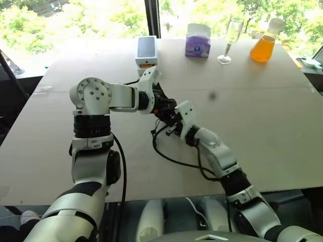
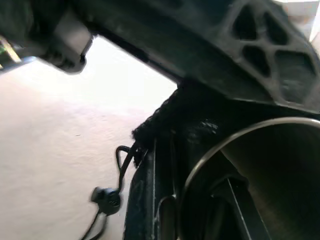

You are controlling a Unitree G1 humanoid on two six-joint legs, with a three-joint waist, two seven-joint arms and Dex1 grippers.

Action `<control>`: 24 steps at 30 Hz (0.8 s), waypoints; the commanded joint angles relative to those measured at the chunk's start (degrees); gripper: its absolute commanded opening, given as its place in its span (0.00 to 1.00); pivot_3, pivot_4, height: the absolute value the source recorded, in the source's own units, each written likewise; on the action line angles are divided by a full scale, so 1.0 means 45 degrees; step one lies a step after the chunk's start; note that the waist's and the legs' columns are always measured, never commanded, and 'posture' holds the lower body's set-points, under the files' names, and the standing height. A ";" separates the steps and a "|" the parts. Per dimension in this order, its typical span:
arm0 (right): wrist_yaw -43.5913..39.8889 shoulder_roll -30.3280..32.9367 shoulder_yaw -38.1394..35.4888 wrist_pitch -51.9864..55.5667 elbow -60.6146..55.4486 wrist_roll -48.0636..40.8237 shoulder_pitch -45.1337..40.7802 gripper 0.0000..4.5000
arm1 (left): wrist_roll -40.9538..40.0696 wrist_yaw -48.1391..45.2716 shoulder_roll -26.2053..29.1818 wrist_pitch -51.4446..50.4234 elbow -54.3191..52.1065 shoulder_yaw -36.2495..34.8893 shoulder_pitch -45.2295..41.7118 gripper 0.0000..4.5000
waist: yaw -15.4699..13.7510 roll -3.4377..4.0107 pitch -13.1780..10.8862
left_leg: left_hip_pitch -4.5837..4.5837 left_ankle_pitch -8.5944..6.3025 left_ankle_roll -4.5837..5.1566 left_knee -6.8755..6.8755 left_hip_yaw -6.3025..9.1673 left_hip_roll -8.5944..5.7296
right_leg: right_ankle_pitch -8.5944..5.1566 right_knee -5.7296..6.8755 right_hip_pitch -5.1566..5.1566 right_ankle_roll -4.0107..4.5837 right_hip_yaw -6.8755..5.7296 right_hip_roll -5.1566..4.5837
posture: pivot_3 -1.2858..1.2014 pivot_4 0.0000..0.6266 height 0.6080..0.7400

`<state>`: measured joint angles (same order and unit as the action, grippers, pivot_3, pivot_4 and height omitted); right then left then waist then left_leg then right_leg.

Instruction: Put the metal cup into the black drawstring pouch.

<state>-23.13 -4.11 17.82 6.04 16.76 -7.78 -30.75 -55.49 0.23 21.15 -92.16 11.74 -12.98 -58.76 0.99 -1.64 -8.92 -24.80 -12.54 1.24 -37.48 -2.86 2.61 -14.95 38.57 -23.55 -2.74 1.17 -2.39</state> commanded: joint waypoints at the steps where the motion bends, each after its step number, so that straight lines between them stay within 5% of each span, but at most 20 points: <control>1: -0.0026 -0.1662 -0.1690 0.0148 0.0019 -0.2215 -0.0500 0.02 | -0.1480 0.0733 -0.0325 -0.0076 -0.0618 -0.0295 0.0064 0.00 | 0.0022 0.0001 -0.0001 | -0.0001 0.0001 -0.0002 0.0007 0.0003 0.0005 | 0.0001 0.0000 0.0001 0.0001 -0.0001 -0.0003 | 0.52 0.24 1.00; 5: 0.0031 -0.1867 -0.2292 0.0052 0.0547 -0.2657 -0.0827 0.02 | -0.2456 0.1989 -0.0782 -0.0076 -0.0986 -0.0961 0.0507 0.00 | -0.0051 0.0001 -0.0001 | -0.0003 0.0005 -0.0008 0.0014 0.0007 0.0024 | 0.0001 0.0007 0.0002 0.0002 -0.0020 -0.0056 | 0.52 0.24 1.00; 10: -0.0265 0.0049 0.1169 -0.3871 0.1887 0.2600 -0.1418 0.02 | -0.2471 0.3019 -0.2119 -0.0071 -0.1403 -0.2126 0.0436 0.00 | 0.0092 0.0000 -0.0005 | 0.0002 0.0004 -0.0007 0.0015 -0.0007 -0.0041 | 0.0001 0.0025 -0.0016 0.0000 -0.0009 -0.0061 | 0.52 0.24 1.00; 14: -0.0281 -0.1291 -0.1250 -0.1968 0.2171 -0.0339 -0.1817 0.02 | -0.2029 0.3070 -0.2645 0.0363 -0.1804 -0.2485 0.0315 0.00 | 0.0075 -0.0006 -0.0006 | 0.0001 0.0015 -0.0024 0.0016 0.0005 -0.0036 | 0.0000 0.0034 -0.0013 0.0000 -0.0017 -0.0054 | 0.52 0.24 1.00; 19: 0.0075 -0.0702 -0.0653 -0.3786 0.2839 0.1464 -0.2217 0.02 | -0.2632 0.3525 -0.3323 -0.0076 -0.1838 -0.2821 0.0415 0.00 | -0.0025 -0.0012 -0.0009 | 0.0001 0.0017 -0.0023 0.0006 0.0006 -0.0050 | 0.0001 0.0035 -0.0004 0.0000 -0.0023 -0.0069 | 0.52 0.24 1.00; 24: 0.0143 -0.2303 -0.3622 -0.0882 0.1583 -0.3350 -0.2291 0.02 | -0.3690 0.4814 -0.4167 -0.0076 -0.2440 -0.3436 0.1247 0.00 | -0.0036 -0.0013 -0.0013 | -0.0002 0.0017 -0.0024 0.0014 0.0016 -0.0010 | 0.0001 0.0034 -0.0004 0.0001 -0.0028 -0.0071 | 0.52 0.24 1.00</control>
<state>-23.24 -7.67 6.58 -0.48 28.38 -15.95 -39.47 -67.23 21.05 4.62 -90.28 2.98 -28.79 -54.32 0.83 -1.70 -8.98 -24.81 -12.47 1.13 -37.41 -2.79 2.59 -14.94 38.73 -23.57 -2.74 1.06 -2.73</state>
